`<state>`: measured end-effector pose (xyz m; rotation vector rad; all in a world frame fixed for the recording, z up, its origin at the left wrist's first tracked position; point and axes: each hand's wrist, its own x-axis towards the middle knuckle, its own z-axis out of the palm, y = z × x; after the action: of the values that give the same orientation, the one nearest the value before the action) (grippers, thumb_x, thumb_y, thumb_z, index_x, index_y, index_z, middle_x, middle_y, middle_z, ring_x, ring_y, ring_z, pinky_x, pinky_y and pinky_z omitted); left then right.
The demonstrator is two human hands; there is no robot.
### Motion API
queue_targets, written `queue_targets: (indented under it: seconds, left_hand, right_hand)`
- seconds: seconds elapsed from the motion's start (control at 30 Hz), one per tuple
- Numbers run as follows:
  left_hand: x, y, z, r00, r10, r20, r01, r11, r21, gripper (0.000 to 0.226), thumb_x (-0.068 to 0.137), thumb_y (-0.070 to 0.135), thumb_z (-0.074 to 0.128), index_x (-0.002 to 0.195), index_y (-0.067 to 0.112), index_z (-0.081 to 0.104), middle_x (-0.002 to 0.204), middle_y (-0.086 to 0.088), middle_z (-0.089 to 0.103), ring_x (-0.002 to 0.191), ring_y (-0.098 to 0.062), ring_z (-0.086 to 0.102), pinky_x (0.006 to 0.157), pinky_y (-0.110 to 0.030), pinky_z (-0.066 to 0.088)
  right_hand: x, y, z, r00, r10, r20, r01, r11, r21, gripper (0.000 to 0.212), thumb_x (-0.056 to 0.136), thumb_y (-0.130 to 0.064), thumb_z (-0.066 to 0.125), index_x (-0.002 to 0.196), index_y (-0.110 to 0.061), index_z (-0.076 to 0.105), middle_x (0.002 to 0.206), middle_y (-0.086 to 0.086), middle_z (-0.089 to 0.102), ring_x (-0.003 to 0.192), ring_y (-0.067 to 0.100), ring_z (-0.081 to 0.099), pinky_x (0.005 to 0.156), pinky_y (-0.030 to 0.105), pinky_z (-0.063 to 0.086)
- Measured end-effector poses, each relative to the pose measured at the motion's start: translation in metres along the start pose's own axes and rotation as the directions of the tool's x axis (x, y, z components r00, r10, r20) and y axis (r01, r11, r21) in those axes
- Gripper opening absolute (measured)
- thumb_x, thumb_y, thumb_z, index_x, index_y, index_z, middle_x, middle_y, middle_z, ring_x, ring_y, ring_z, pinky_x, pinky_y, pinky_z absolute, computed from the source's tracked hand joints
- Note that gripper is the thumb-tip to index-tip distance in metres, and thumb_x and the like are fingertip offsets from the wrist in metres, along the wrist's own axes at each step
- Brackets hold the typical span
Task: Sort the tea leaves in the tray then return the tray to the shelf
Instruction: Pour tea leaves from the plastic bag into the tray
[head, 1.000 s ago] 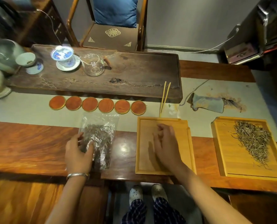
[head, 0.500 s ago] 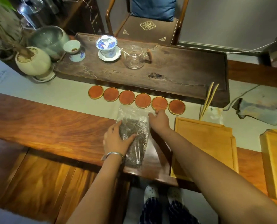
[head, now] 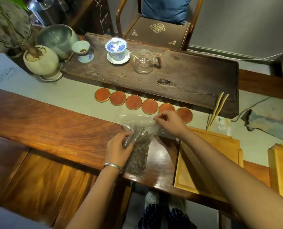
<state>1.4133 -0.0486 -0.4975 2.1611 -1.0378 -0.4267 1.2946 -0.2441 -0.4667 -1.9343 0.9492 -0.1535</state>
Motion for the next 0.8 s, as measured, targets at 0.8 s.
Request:
queue_targets:
  seconds: [0.8]
  left_hand:
    - [0.001,0.149,0.007,0.892,-0.041,0.45,0.271,0.845,-0.461,0.029,0.097,0.026,0.048,0.073,0.01,0.053,0.057,0.0,0.055,0.043,0.002,0.054,0.047,-0.008,0.043]
  right_hand:
    - [-0.12,-0.024,-0.03,0.969,0.248,0.003,-0.17,0.656,0.735,0.022,0.078,-0.014,0.072,0.059,-0.023,0.067,0.056,0.001,0.065,0.052,0.011,0.06,0.047,0.018,0.046]
